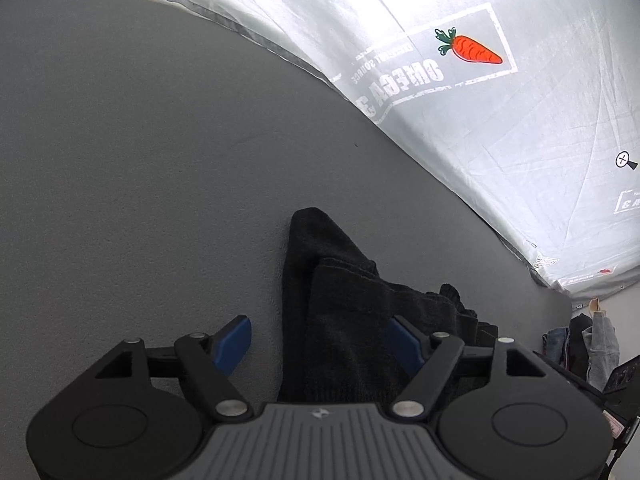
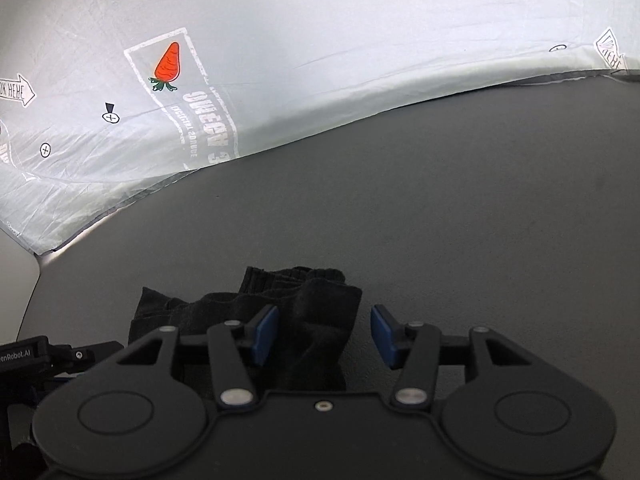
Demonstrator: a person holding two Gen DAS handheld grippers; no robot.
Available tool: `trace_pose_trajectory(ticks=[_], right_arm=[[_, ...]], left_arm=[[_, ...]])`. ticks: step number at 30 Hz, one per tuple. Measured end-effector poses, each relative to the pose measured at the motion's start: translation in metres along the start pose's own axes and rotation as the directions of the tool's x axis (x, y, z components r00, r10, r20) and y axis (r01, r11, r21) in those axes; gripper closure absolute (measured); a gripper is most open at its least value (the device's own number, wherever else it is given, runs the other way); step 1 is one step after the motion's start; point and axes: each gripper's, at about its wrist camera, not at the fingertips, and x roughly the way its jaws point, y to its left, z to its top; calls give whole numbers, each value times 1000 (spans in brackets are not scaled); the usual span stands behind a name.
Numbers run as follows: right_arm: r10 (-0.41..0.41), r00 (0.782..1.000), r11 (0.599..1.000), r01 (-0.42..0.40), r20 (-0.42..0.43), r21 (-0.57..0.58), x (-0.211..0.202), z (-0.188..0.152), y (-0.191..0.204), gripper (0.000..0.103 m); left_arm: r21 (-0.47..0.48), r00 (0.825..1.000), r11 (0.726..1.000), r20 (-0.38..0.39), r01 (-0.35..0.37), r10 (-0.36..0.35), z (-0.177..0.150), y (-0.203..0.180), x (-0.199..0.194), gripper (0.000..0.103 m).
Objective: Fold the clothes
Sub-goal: 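Grasp the folded black sweater with both grippers, then carry the folded sweater with both grippers to the stack of clothes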
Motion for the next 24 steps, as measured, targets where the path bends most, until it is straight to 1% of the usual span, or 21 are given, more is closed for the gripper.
trace_pose_trajectory(ticks=[1,5,6,7,8,11,12,13,14,15,16,17,19,20,22,24], right_arm=[[31,999,999,-31,-16,19,7,1,-3,51],[73,997,996,-71,-32,49,21,-1,-6,50],[76,997,996,-75,-22,45,22,-2,-5,49],[80,997,996,-79,-11,41,23,-3,-3,50],[86,996,995,-85,-6,59,24,-4,-3,50],[118,993,983,-118,14,138,29,-6,-1,51],[107,994,985,-109,18,137,29,-7,3,51],[96,995,987,-97,18,124,29,-8,6,55],[92,996,989,-92,13,112,29,-9,9,59],[86,996,990,-86,9,110,28,-10,10,75],[82,997,990,-82,2,117,27,-12,11,79],[78,997,989,-77,-5,125,25,-14,12,81],[49,999,995,-49,9,92,15,-18,22,86],[36,999,997,-38,26,62,7,-21,29,87],[41,996,999,-42,75,14,-17,-29,41,87],[55,991,998,-58,123,18,-45,-38,47,88]], left_arm=[[14,1000,1000,-6,1,-1,2,-2,3,27],[83,999,996,-30,40,-37,7,-12,14,31],[98,997,993,-41,71,-68,8,-14,16,33],[108,993,988,-54,113,-108,9,-16,19,36],[112,989,984,-66,137,-130,9,-17,22,38],[122,987,981,-72,154,-146,7,-19,28,42],[113,987,982,-74,152,-145,6,-19,28,46],[99,987,984,-75,148,-141,5,-18,28,60],[81,988,987,-77,140,-134,3,-17,29,80],[62,989,989,-79,133,-128,1,-15,30,80],[46,987,989,-84,144,-139,-2,-16,29,81],[32,982,985,-93,171,-167,-4,-17,26,83],[23,971,976,-108,215,-211,-10,-24,19,84],[43,969,973,-114,225,-219,-12,-32,13,85],[93,968,968,-116,235,-224,-18,-49,-2,85],[132,967,960,-108,245,-232,-26,-63,-19,85]])
